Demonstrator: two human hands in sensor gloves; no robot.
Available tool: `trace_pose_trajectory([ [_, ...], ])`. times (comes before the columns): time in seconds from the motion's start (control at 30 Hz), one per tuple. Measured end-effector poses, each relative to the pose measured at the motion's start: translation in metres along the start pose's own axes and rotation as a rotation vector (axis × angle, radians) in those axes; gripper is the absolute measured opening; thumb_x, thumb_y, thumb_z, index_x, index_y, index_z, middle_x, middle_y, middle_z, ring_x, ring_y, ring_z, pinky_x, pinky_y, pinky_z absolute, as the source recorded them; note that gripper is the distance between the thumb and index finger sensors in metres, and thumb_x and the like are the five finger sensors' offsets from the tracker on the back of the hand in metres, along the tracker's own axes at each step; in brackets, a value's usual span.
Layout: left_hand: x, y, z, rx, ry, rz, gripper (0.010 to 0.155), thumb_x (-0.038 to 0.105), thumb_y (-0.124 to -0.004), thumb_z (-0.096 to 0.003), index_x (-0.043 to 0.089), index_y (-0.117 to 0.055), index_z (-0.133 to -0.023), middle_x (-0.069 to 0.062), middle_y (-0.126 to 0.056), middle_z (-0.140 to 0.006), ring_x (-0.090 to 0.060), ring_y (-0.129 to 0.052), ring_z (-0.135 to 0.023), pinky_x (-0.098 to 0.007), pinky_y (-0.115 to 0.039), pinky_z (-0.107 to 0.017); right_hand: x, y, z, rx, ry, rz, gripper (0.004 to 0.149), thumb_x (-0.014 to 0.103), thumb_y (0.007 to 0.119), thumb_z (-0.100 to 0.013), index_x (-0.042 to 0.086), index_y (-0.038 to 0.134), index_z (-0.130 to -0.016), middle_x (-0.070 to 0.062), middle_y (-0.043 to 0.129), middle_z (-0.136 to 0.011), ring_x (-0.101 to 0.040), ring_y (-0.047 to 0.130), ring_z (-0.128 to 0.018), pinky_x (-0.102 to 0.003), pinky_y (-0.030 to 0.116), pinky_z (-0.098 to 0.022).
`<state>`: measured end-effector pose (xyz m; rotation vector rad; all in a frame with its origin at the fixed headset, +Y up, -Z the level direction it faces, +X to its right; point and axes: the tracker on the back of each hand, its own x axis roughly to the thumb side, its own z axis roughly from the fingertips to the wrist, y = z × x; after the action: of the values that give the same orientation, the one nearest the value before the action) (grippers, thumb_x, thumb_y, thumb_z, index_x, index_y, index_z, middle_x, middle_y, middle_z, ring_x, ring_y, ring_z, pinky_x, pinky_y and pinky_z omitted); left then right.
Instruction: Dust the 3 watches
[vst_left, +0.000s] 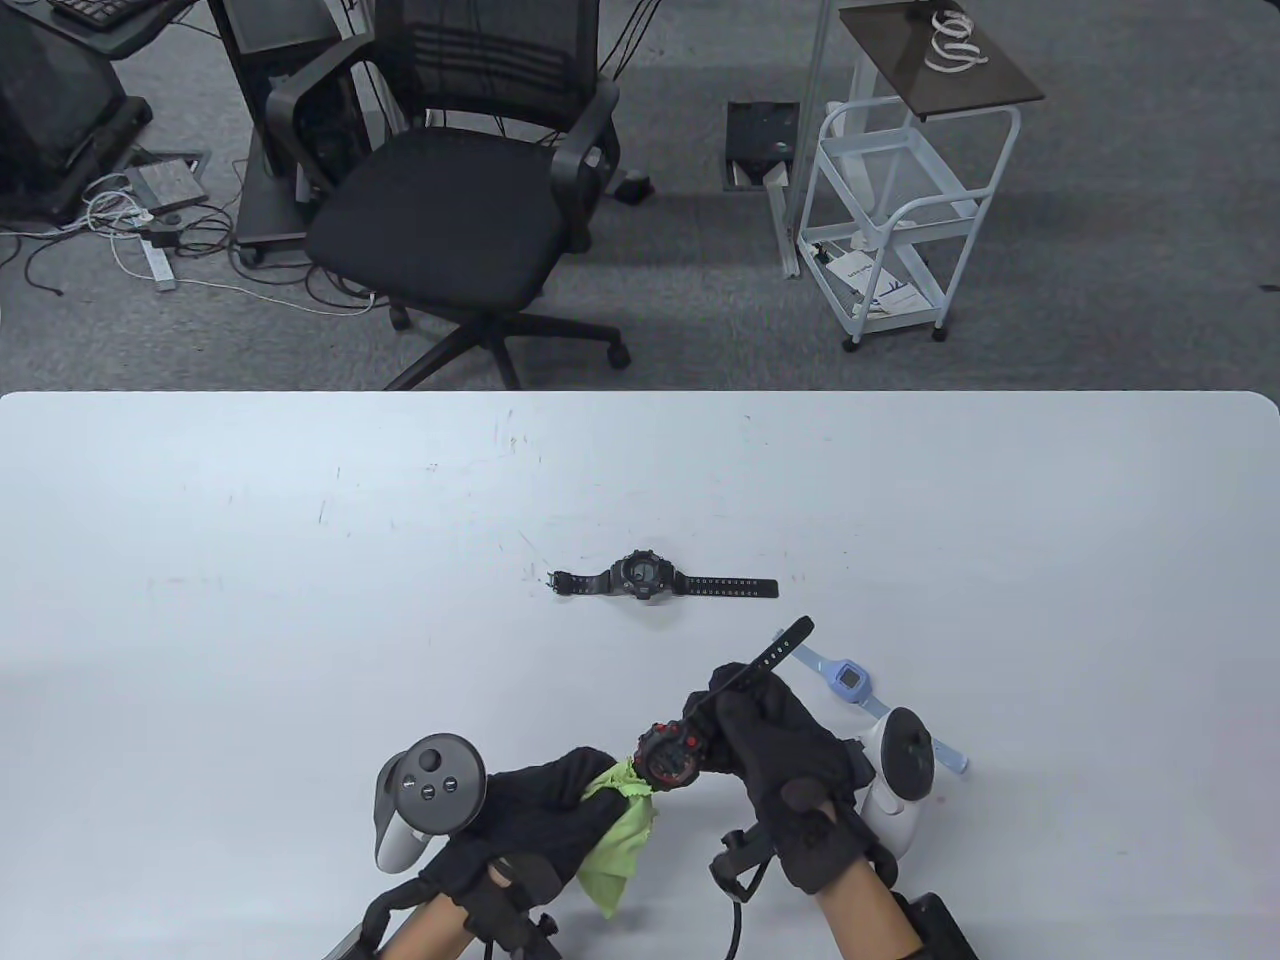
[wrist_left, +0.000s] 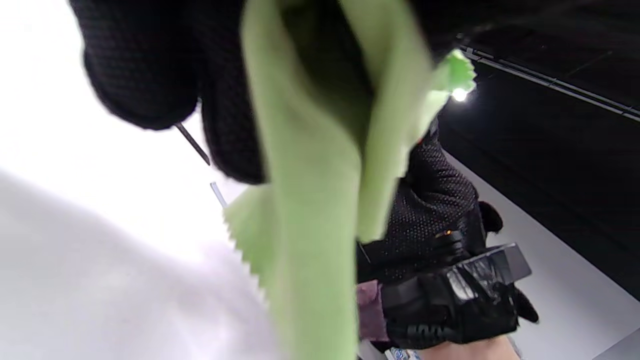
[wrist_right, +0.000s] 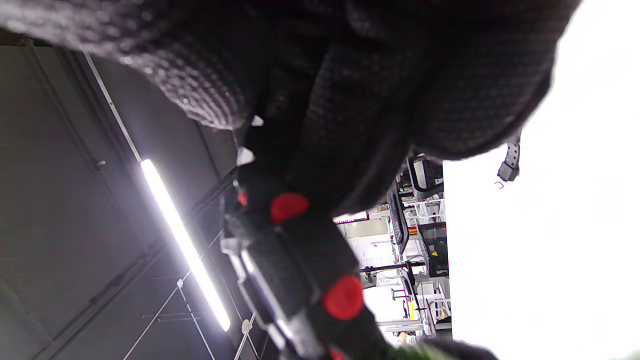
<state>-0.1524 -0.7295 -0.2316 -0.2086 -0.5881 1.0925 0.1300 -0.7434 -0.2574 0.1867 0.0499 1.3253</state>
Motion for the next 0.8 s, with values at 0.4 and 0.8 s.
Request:
trace_pose_trajectory([
  [0.4, -0.0028, 0.0029, 0.0012, 0.043, 0.018, 0.016, 0.044, 0.042, -0.079, -0.0482, 0.011, -0.093, -0.075, -0.008, -0.103, -0.053, -0.020, -0.110, -0.029, -0.054, -0.091, -0.040, 0.0009, -0.0004, 0.0009, -0.007, -0.002, -0.008, 0.046, 0.041, 0.082, -0.048, 0.017, 0.082, -0.088, -0.001, 0.102, -0.071, -0.014, 0.109, -0.048, -0.045, 0.091, -0.040],
  [0.8, -0.0043, 0.0071, 0.0026, 0.061, 0.039, 0.000, 0.043, 0.044, -0.082, -0.0479, 0.010, -0.095, -0.071, -0.006, -0.104, -0.046, -0.017, -0.108, -0.022, -0.051, -0.092, -0.037, 0.0031, -0.0002, 0.0013, -0.006, -0.009, 0.001, 0.046, 0.041, 0.082, -0.048, 0.018, 0.082, -0.088, -0.001, 0.102, -0.072, -0.015, 0.109, -0.049, -0.046, 0.090, -0.040],
])
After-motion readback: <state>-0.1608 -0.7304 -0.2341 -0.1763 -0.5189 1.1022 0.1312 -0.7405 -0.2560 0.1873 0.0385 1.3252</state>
